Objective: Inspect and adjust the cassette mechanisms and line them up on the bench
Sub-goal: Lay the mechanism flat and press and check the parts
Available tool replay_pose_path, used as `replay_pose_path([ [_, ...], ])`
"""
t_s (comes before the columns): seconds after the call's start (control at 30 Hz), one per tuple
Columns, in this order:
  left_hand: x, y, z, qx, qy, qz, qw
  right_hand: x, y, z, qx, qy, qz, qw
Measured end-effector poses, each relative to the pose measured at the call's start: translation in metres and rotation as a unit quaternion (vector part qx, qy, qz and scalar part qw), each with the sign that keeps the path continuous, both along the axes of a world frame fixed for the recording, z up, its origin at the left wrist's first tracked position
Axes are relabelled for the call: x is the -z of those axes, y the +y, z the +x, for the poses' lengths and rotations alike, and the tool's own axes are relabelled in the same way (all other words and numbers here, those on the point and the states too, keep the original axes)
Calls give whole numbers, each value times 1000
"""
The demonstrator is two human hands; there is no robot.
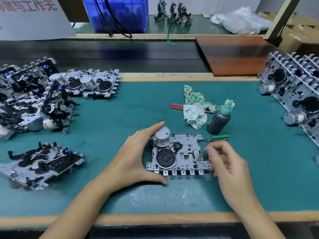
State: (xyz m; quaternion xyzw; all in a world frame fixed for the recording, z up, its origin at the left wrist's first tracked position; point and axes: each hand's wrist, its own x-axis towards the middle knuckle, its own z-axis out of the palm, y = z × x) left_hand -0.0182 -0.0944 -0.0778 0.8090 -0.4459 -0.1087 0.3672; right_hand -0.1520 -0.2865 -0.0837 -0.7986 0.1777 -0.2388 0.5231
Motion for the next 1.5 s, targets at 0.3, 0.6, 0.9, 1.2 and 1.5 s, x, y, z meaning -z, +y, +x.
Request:
replay_pose_path([
  [0.3,1,0,0,9,4,-1,1000,-13,-1,0,-38,-33,-85,995],
  [0.6,5,-1,-1,16,-29,-6,999,-52,-21,37,-301,219,-457,808],
  [0.9,10,-1,-3,-20,85,-78,993,-61,-11,58,-282,181,-556,761],
  [1.2,-13,-15,8,43,625,-190,756,-55,9,45,-452,34,231,861],
  [1.5,-17,-23,9,187,717,-357,570,-43,9,56,-323,37,139,936],
])
